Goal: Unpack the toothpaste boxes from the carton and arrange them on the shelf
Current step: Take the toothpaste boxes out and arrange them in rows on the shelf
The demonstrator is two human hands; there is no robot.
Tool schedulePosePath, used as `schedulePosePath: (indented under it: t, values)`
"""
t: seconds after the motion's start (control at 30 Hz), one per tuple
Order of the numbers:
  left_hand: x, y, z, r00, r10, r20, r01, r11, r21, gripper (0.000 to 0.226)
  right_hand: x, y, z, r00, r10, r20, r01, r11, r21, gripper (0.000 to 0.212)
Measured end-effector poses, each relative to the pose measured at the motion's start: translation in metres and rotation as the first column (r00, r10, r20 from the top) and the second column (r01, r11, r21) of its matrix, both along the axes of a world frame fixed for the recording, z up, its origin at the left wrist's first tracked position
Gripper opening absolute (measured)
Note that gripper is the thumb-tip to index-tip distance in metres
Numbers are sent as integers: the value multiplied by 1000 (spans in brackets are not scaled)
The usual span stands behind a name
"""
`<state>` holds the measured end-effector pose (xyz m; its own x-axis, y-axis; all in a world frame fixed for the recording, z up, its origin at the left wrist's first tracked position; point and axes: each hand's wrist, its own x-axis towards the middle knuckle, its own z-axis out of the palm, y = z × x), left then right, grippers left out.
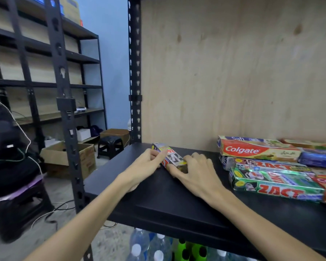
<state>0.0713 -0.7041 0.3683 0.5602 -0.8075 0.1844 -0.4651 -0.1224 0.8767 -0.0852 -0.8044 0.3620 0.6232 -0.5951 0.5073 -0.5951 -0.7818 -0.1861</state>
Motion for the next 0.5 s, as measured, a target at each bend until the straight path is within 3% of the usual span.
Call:
schedulePosePath:
  t: [0.17, 0.23, 0.33, 0.4, 0.5]
  values:
    - [9, -6, 11, 962, -181, -204, 181, 983, -19, 69, 10, 0, 4, 953, 299, 51, -302, 920, 250, 36]
    - [11, -4, 15, 945, -218, -242, 223, 975, -9, 68, 12, -14, 5, 931, 323, 168, -363, 855, 369, 31]
    - [21, 1, 12, 963, -254, -95, 262, 961, 92, 78, 12, -35, 4, 916, 307, 257, -394, 808, 437, 42]
    - [27, -2, 6, 978, -191, 87, 172, 967, 189, 89, 14, -47, 2, 905, 332, 267, -421, 795, 437, 52]
    - [34, -14, 0, 967, -87, 241, 48, 985, 163, 73, 28, -62, 1, 890, 348, 294, -432, 850, 302, 53]
